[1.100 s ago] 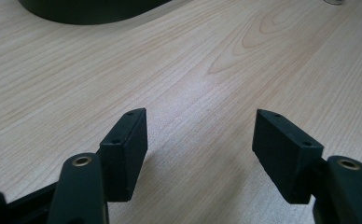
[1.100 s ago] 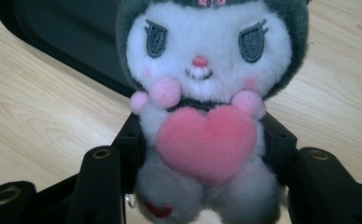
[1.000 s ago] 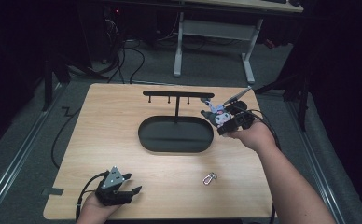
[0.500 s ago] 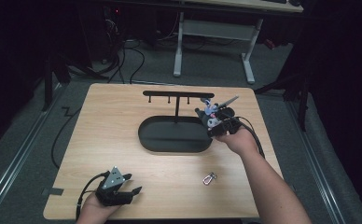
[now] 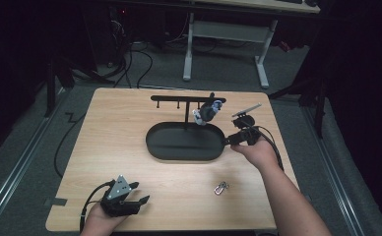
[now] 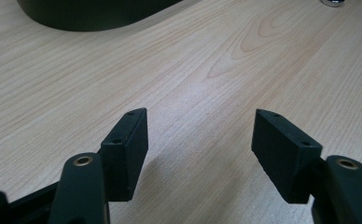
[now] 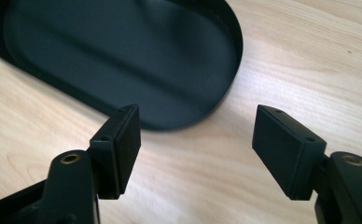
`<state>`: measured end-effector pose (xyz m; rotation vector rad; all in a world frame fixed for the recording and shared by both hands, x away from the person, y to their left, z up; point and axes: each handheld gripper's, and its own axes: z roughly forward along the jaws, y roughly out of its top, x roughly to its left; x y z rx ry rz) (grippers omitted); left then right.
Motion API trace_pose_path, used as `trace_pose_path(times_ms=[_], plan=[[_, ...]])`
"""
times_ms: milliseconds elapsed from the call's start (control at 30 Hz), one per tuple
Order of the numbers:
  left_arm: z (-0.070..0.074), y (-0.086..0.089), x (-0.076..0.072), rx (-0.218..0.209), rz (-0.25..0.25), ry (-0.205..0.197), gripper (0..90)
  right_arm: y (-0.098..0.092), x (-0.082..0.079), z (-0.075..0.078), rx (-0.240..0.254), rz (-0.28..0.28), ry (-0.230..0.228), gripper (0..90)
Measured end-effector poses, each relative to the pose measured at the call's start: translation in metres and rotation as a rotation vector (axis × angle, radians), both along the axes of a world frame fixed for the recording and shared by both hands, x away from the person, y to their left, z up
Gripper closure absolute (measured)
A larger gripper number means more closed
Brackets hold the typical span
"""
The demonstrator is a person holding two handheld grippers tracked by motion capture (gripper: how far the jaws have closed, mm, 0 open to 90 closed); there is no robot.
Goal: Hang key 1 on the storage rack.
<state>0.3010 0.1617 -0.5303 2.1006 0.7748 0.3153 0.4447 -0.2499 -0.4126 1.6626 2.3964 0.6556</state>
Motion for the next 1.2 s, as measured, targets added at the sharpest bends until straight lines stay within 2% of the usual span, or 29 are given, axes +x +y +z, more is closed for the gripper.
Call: trace_pose_path(times_ms=[33, 100, 400, 533, 567, 633, 667, 700, 733, 767, 800, 833, 867, 900, 967, 1033, 1067, 1100, 1200], plan=[[0.000, 0.000, 0.000, 0.000, 0.001, 0.001, 36.9, -0.002, -0.014, -0.001, -0.010, 0.018, -0.025, 34.0], [0.000, -0.001, 0.000, 0.000, 0.001, 0.002, 36.9, -0.004, -0.030, -0.006, -0.010, 0.037, -0.058, 35.2], [0.000, -0.005, -0.002, 0.002, -0.003, 0.003, 36.9, -0.028, -0.096, -0.059, 0.132, -0.007, -0.171, 38.4], [0.000, -0.005, -0.002, 0.001, -0.004, 0.006, 36.9, -0.032, -0.117, -0.076, 0.147, -0.014, -0.238, 38.4], [0.000, -0.005, -0.002, 0.001, -0.004, 0.006, 36.9, -0.032, -0.117, -0.076, 0.147, -0.014, -0.238, 38.4], [0.000, -0.006, -0.002, -0.002, -0.005, 0.006, 36.9, -0.035, -0.128, -0.083, 0.161, -0.026, -0.266, 38.4], [0.000, -0.006, -0.003, -0.002, -0.007, 0.006, 37.0, -0.036, -0.133, -0.086, 0.166, -0.030, -0.286, 38.4], [0.001, -0.007, -0.003, 0.002, -0.014, 0.006, 37.0, -0.040, -0.145, -0.091, 0.178, -0.035, -0.333, 45.2], [0.001, -0.007, -0.003, 0.005, -0.017, 0.007, 37.0, -0.042, -0.152, -0.093, 0.196, -0.047, -0.339, 48.7], [0.001, -0.007, -0.003, 0.005, -0.017, 0.007, 36.9, -0.042, -0.152, -0.093, 0.196, -0.047, -0.339, 48.7], [0.000, -0.008, -0.003, 0.006, -0.020, 0.005, 37.0, -0.047, -0.157, -0.090, 0.242, -0.050, -0.319, 48.9], [0.000, -0.008, -0.003, 0.006, -0.020, 0.005, 37.0, -0.047, -0.157, -0.090, 0.242, -0.050, -0.319, 48.9], [0.000, -0.008, -0.003, 0.007, -0.018, 0.006, 37.0, -0.048, -0.160, -0.087, 0.230, -0.052, -0.336, 53.2], [0.000, -0.008, -0.002, 0.006, -0.014, 0.007, 36.9, -0.048, -0.166, -0.082, 0.247, -0.046, -0.357, 60.1], [0.000, -0.008, -0.002, 0.006, -0.011, 0.009, 37.0, -0.041, -0.169, -0.079, 0.274, -0.008, -0.364, 70.4], [-0.001, -0.008, -0.001, 0.009, -0.006, 0.009, 37.0, -0.026, -0.171, -0.078, 0.268, 0.060, -0.368, 86.1], [-0.001, -0.009, -0.001, 0.011, -0.005, 0.010, 37.0, -0.017, -0.170, -0.080, 0.265, 0.085, -0.362, 90.0], [-0.002, -0.009, -0.001, 0.012, -0.004, 0.011, 37.0, -0.007, -0.169, -0.083, 0.261, 0.101, -0.354, 90.0], [-0.002, -0.010, -0.001, 0.017, -0.008, 0.013, 37.0, 0.023, -0.161, -0.094, 0.183, 0.164, -0.323, 90.0]])
